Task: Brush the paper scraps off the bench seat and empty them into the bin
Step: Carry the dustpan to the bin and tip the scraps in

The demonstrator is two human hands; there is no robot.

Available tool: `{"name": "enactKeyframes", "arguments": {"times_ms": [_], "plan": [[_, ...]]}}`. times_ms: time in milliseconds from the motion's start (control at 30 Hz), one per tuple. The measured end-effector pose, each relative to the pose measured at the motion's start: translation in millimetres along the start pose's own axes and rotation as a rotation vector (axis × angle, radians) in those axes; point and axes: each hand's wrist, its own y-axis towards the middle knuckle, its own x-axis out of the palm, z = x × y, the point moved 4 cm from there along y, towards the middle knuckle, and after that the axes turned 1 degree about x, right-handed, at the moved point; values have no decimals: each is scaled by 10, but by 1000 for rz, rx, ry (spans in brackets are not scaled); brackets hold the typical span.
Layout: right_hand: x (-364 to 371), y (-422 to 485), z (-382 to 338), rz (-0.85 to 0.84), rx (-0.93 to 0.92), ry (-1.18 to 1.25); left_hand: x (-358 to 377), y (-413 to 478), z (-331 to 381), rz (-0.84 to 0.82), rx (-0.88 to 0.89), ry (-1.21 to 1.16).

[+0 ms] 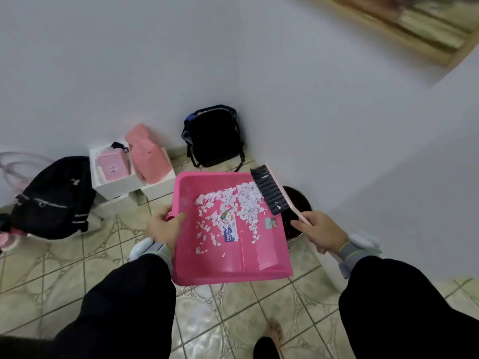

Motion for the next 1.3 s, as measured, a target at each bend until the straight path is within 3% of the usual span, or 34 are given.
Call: {"name": "enactKeyframes", "arguments": {"times_ms": [367,733,967,1300], "plan": [[-41,1340,906,5,48,39,1443,964,-345,-46,18,52],[418,2750,2194,307,38,210,2597,2272,-1280,-137,254,46],[395,3174,2593,434,-86,166,3021,2750,-1415,-205,471,-29],[390,3245,2652,487,-159,24,3148,2821,-1340,-245,507,-68]]}}
